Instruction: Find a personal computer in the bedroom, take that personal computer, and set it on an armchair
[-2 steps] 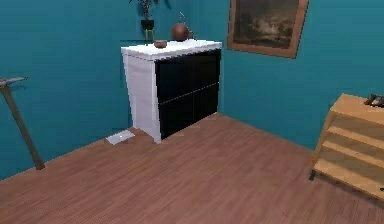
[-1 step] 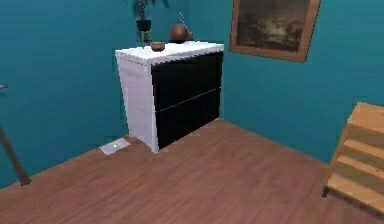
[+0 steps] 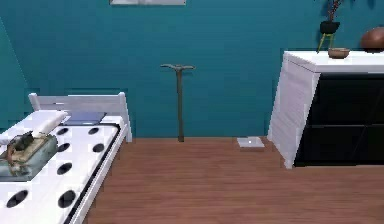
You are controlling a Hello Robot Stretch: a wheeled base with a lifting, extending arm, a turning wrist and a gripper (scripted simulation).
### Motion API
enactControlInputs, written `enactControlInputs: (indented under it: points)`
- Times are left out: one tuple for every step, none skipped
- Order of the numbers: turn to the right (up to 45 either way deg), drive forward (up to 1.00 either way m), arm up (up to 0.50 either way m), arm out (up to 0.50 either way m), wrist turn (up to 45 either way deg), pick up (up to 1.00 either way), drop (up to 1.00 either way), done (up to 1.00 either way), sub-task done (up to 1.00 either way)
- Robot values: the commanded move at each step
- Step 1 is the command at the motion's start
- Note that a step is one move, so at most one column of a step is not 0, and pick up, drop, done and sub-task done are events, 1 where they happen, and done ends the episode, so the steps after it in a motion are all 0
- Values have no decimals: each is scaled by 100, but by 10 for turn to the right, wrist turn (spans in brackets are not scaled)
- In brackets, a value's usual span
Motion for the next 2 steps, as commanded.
enactControlInputs:
  points:
    - [-60,0,0,0,0,0,0,0,0]
    - [0,100,0,0,0,0,0,0,0]
